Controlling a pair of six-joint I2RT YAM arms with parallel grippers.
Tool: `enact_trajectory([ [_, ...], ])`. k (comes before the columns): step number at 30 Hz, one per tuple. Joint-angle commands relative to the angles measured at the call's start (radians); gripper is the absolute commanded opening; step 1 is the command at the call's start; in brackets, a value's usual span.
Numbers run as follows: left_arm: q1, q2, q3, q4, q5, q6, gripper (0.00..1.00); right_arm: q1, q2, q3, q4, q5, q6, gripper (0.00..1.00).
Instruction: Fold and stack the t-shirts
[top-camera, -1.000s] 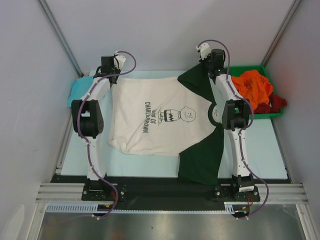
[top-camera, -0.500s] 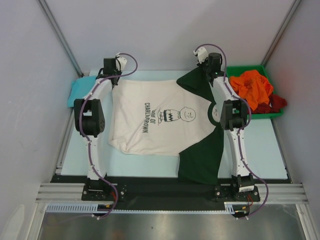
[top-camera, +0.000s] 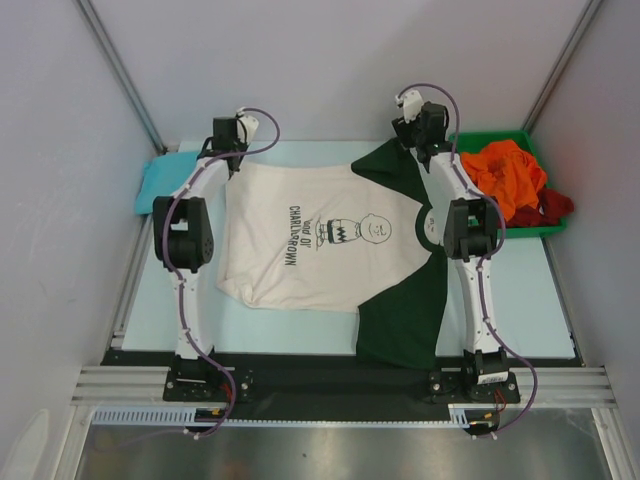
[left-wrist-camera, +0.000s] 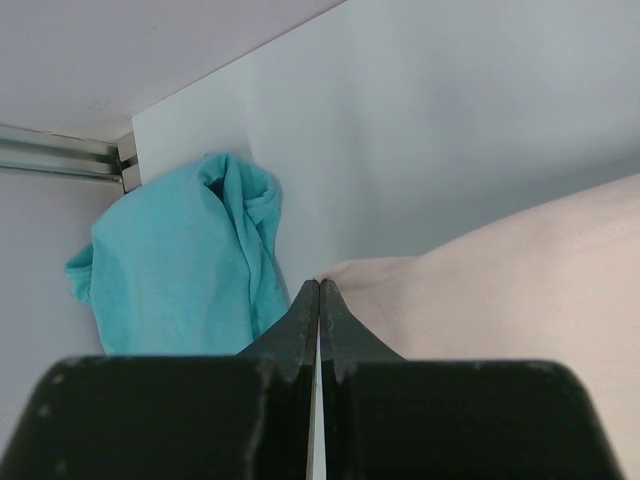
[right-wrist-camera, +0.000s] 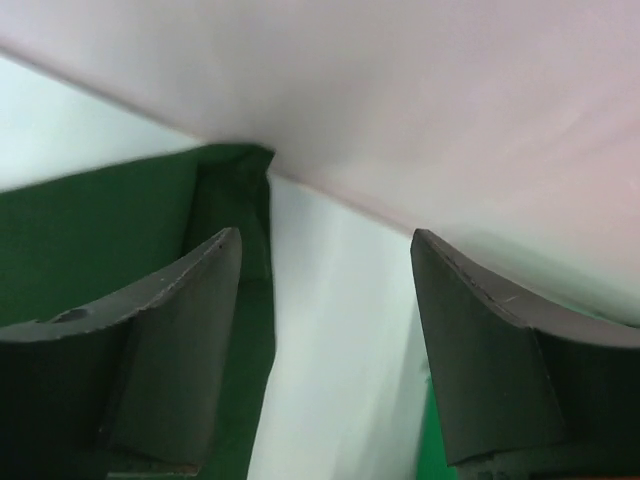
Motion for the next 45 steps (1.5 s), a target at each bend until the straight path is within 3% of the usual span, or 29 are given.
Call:
enact_trajectory([
  [1, -0.020, -0.014, 0.063, 0.026, -0.015, -0.007, 0.00, -0.037, -0.165, -0.067, -0.022, -0.082, 0.076, 0.73],
  [4, -0.026, -0.018, 0.066, 0.023, -0.017, -0.015, 0.00, -0.041, -0.237, -0.126, -0.184, -0.274, 0.070, 0.70],
  [8, -0.031, -0.021, 0.070, 0.019, -0.014, -0.020, 0.00, -0.037, -0.251, -0.181, -0.339, -0.348, 0.047, 0.67],
  [13, -0.034, -0.021, 0.069, 0.016, -0.010, -0.021, 0.00, -0.029, -0.216, -0.184, -0.379, -0.411, 0.057, 0.68],
  [27, -0.026, -0.064, -0.009, 0.016, -0.052, -0.003, 0.00, -0.001, -0.061, -0.051, -0.364, -0.355, 0.054, 0.70],
  [32, -0.023, -0.074, -0.014, 0.016, -0.058, 0.003, 0.00, -0.003, -0.038, -0.031, -0.341, -0.342, 0.061, 0.65],
  [34, -0.023, -0.072, -0.013, 0.017, -0.060, 0.005, 0.00, -0.003, -0.035, -0.032, -0.334, -0.341, 0.063, 0.58],
  [37, -0.026, -0.069, -0.011, 0.017, -0.058, 0.007, 0.00, -0.001, -0.038, -0.032, -0.321, -0.326, 0.061, 0.40],
  [38, -0.025, -0.067, -0.013, 0.017, -0.060, 0.005, 0.00, -0.001, -0.041, -0.031, -0.317, -0.312, 0.058, 0.27],
  [41, -0.028, -0.064, -0.013, 0.020, -0.063, 0.011, 0.00, 0.003, -0.064, -0.032, -0.300, -0.292, 0.040, 0.05],
  [45, -0.026, -0.064, -0.013, 0.023, -0.070, 0.011, 0.01, 0.021, -0.103, -0.036, -0.281, -0.273, -0.008, 0.00],
])
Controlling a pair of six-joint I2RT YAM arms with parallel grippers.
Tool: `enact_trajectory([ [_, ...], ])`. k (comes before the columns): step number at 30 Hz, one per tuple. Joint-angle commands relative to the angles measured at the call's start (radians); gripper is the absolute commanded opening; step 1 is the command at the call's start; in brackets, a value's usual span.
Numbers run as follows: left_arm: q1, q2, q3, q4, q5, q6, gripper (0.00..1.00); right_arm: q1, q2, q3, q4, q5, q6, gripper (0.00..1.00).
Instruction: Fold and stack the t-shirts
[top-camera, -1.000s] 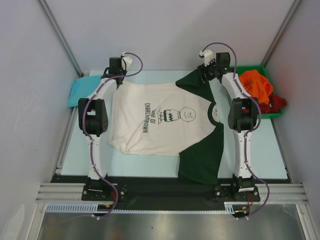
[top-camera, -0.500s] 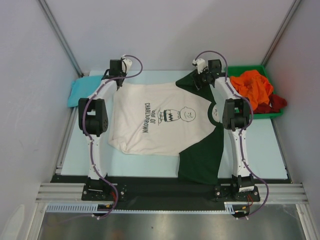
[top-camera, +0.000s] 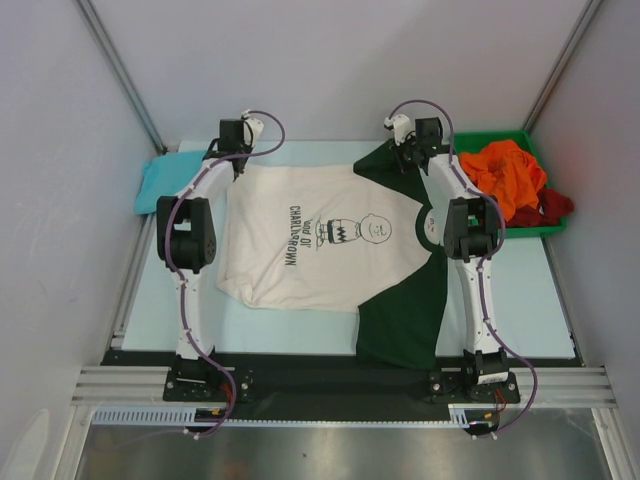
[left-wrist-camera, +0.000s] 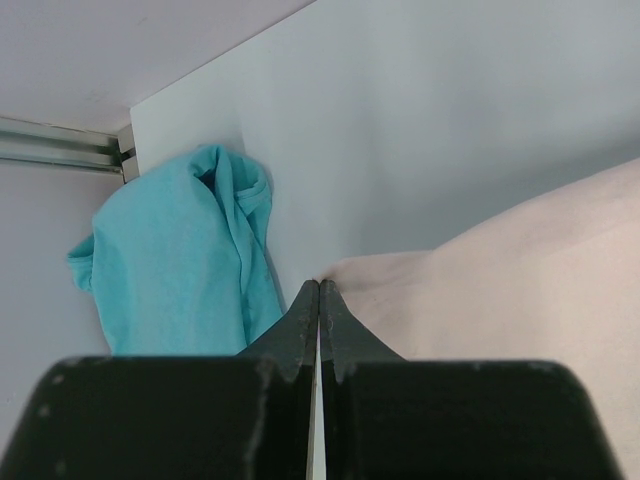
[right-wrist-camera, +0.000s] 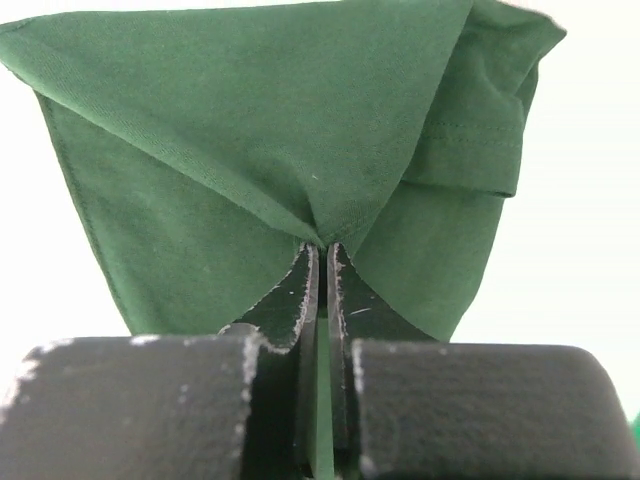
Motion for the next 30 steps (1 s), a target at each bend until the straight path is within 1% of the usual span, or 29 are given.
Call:
enact_trajectory([
  [1, 0.002, -0.062, 0.002, 0.025, -0.020, 0.012, 0.00, 0.018, -0.087, 0.039, 0.056, 0.036, -0.054, 0.00],
  [7, 0.012, -0.071, 0.008, 0.044, -0.036, 0.007, 0.00, 0.054, -0.176, -0.075, 0.156, 0.095, -0.121, 0.00],
  [8, 0.014, -0.069, 0.014, 0.045, -0.035, 0.010, 0.01, 0.057, -0.181, -0.076, 0.154, 0.112, -0.141, 0.02],
  [9, 0.015, -0.068, 0.017, 0.047, -0.033, 0.013, 0.01, 0.061, -0.179, -0.072, 0.153, 0.122, -0.155, 0.05],
  [10, 0.015, -0.062, 0.020, 0.044, -0.030, 0.013, 0.01, 0.071, -0.176, -0.069, 0.153, 0.131, -0.164, 0.10],
  [11, 0.017, -0.059, 0.026, 0.038, -0.026, 0.009, 0.01, 0.075, -0.167, -0.055, 0.151, 0.144, -0.169, 0.21],
  [13, 0.017, -0.054, 0.032, 0.033, -0.020, 0.002, 0.00, 0.078, -0.155, -0.006, 0.121, 0.117, -0.134, 0.25],
  [14, 0.017, -0.054, 0.032, 0.031, -0.015, -0.004, 0.00, 0.077, -0.149, 0.050, 0.115, 0.071, -0.093, 0.25],
  [15, 0.017, -0.051, 0.032, 0.030, -0.013, -0.005, 0.00, 0.078, -0.136, 0.078, 0.125, 0.060, -0.017, 0.26],
  [18, 0.015, -0.045, 0.035, 0.027, -0.015, -0.008, 0.00, 0.092, -0.133, 0.114, 0.160, 0.040, 0.044, 0.29],
  [21, 0.015, -0.045, 0.034, 0.025, -0.013, -0.008, 0.00, 0.103, -0.124, 0.103, 0.173, 0.051, 0.018, 0.39],
  [22, 0.015, -0.043, 0.034, 0.027, -0.013, -0.010, 0.00, 0.098, -0.119, 0.097, 0.179, 0.068, 0.023, 0.49],
  [23, 0.015, -0.043, 0.034, 0.022, -0.012, -0.010, 0.00, 0.085, -0.115, 0.096, 0.184, 0.074, 0.029, 0.54],
  [24, 0.014, -0.042, 0.032, 0.022, -0.012, -0.010, 0.00, 0.078, -0.103, 0.097, 0.184, 0.079, 0.038, 0.56],
  [27, 0.014, -0.045, 0.031, 0.018, -0.009, -0.008, 0.00, 0.033, -0.092, 0.097, 0.185, 0.100, 0.093, 0.58],
  [28, 0.015, -0.048, 0.029, 0.018, -0.009, -0.008, 0.00, 0.017, -0.086, 0.097, 0.185, 0.082, 0.148, 0.57],
  [30, 0.014, -0.051, 0.028, 0.016, -0.007, -0.005, 0.01, -0.023, -0.081, 0.096, 0.179, 0.048, 0.197, 0.57],
])
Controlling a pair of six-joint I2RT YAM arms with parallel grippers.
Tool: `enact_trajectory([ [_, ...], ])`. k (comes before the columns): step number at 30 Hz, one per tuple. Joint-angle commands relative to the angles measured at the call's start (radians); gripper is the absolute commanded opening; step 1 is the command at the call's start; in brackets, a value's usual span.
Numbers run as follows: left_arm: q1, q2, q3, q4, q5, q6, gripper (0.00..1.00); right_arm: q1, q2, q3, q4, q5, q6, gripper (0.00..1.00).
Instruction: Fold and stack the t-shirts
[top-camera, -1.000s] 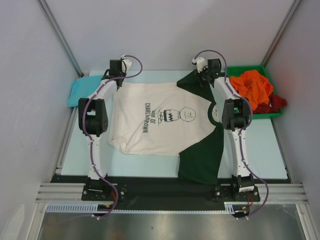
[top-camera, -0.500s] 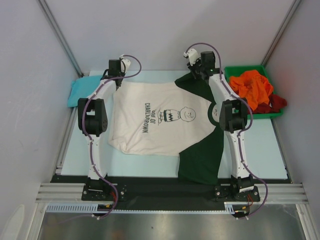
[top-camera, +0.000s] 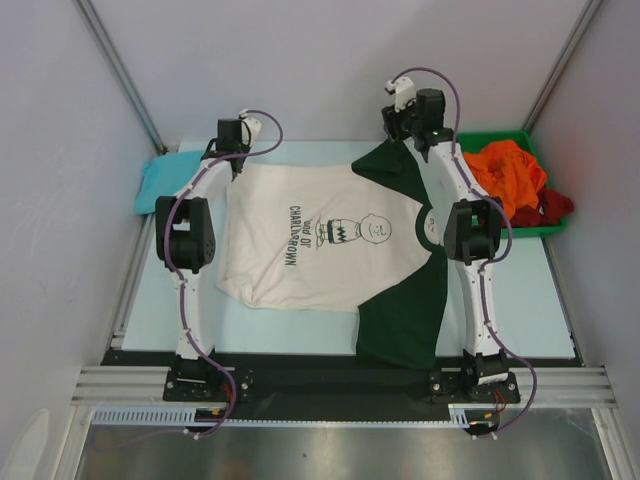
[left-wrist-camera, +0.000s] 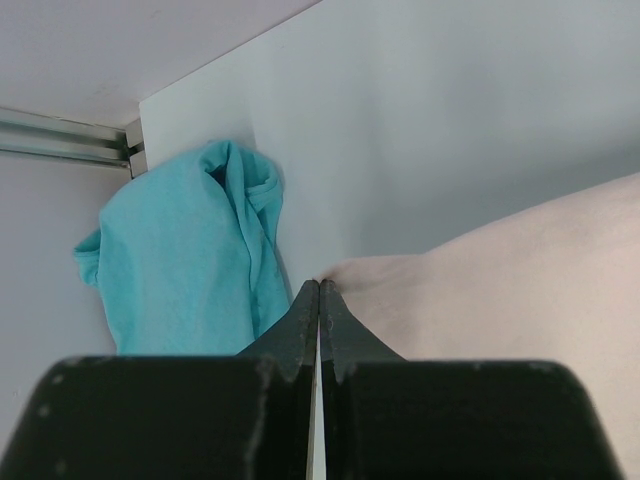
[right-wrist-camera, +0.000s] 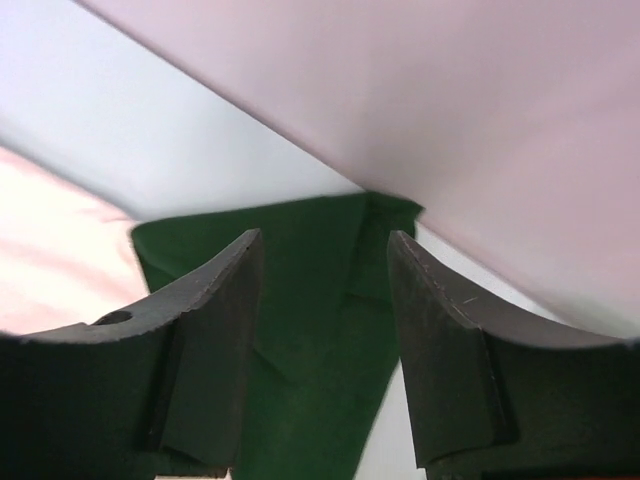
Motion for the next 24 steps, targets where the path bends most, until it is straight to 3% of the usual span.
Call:
enact_trajectory([
  [1, 0.004, -0.052, 0.023, 0.009, 0.002, -0.003, 0.01, -0.090, 0.026, 0.012, 0.022, -0.041, 0.126, 0.56],
  [12, -0.004, -0.092, -0.044, -0.011, 0.003, -0.003, 0.00, -0.145, 0.104, 0.005, 0.053, -0.104, 0.293, 0.56],
  [24, -0.024, -0.132, -0.107, -0.023, 0.000, -0.003, 0.00, -0.153, 0.158, 0.017, 0.087, -0.125, 0.364, 0.56],
])
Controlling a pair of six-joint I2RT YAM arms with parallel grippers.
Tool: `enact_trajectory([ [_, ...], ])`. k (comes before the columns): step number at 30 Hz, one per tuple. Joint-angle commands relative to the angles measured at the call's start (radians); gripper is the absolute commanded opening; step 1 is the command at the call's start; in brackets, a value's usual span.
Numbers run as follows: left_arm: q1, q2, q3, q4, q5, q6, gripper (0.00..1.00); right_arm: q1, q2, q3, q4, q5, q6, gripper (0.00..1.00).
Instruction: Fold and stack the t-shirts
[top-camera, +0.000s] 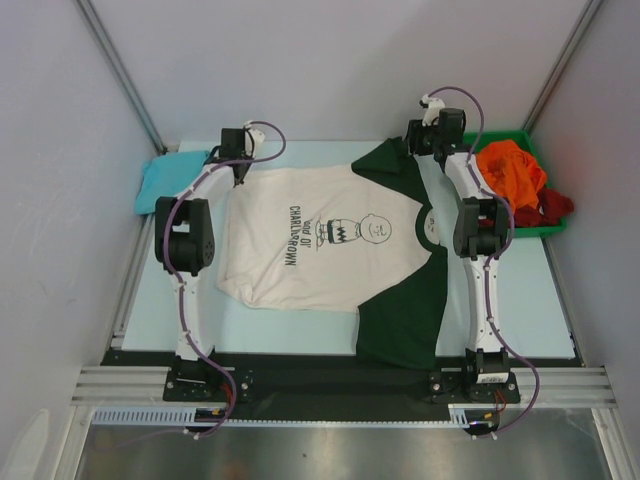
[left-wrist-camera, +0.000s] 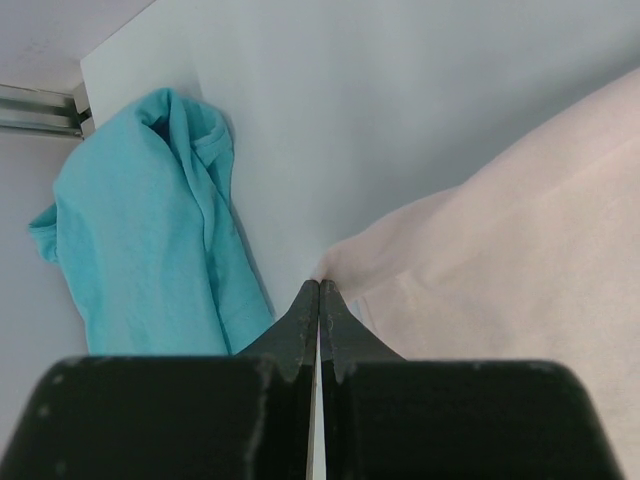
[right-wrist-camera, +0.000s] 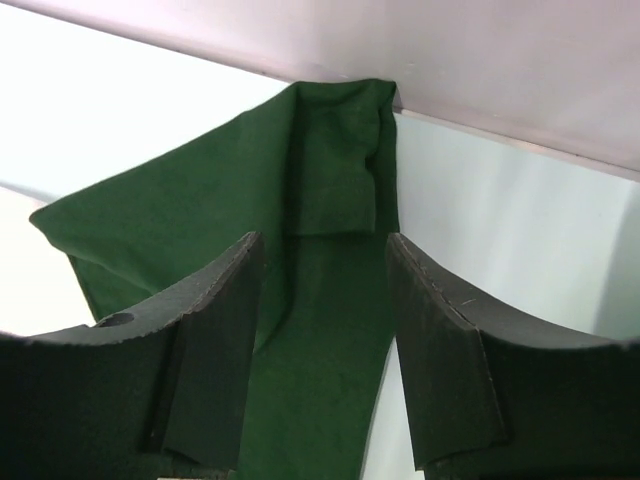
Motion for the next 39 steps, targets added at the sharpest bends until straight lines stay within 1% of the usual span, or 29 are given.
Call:
enact_trajectory([
  [1, -0.009, -0.091, -0.006, 0.003, -0.007, -0.005, 0.01, -0.005, 0.022, 0.025, 0.053, -0.017, 0.033, 0.57],
  [10, -0.014, -0.096, -0.007, -0.005, -0.008, -0.008, 0.00, 0.001, 0.058, 0.035, 0.087, -0.002, 0.049, 0.56],
  [14, -0.017, -0.091, -0.010, -0.008, -0.010, -0.010, 0.00, -0.001, 0.095, 0.076, 0.094, 0.007, 0.075, 0.55],
  [16, -0.020, -0.091, -0.016, -0.006, -0.012, -0.006, 0.00, -0.001, 0.108, 0.088, 0.101, 0.007, 0.084, 0.46],
  [18, -0.021, -0.090, -0.019, -0.006, -0.016, -0.003, 0.01, 0.001, 0.109, 0.090, 0.110, 0.003, 0.082, 0.41],
  [20, -0.021, -0.086, -0.021, -0.005, -0.018, -0.002, 0.00, -0.002, 0.117, 0.107, 0.105, 0.001, 0.090, 0.39],
  [23, -0.024, -0.080, -0.019, -0.002, -0.022, 0.006, 0.00, -0.001, 0.121, 0.113, 0.114, -0.004, 0.089, 0.28],
  [24, -0.026, -0.077, -0.019, 0.000, -0.027, 0.009, 0.01, -0.004, 0.121, 0.111, 0.117, -0.002, 0.090, 0.19],
  [25, -0.029, -0.077, -0.021, 0.000, -0.028, 0.010, 0.00, -0.002, 0.121, 0.111, 0.122, 0.001, 0.092, 0.13],
  [26, -0.031, -0.077, -0.022, -0.002, -0.028, 0.010, 0.00, -0.002, 0.120, 0.113, 0.127, 0.001, 0.092, 0.11],
  [27, -0.031, -0.079, -0.024, 0.000, -0.028, 0.012, 0.00, -0.002, 0.121, 0.111, 0.130, 0.001, 0.089, 0.06],
  [31, -0.035, -0.079, -0.033, 0.003, -0.031, 0.017, 0.00, 0.004, 0.126, 0.128, 0.144, -0.005, 0.079, 0.00],
  [36, -0.034, -0.086, -0.036, 0.006, -0.035, 0.026, 0.00, 0.002, 0.088, 0.127, 0.127, -0.042, 0.075, 0.00],
  [39, -0.034, -0.099, -0.039, 0.008, -0.036, 0.024, 0.01, 0.004, 0.019, 0.093, 0.114, -0.073, 0.061, 0.00],
])
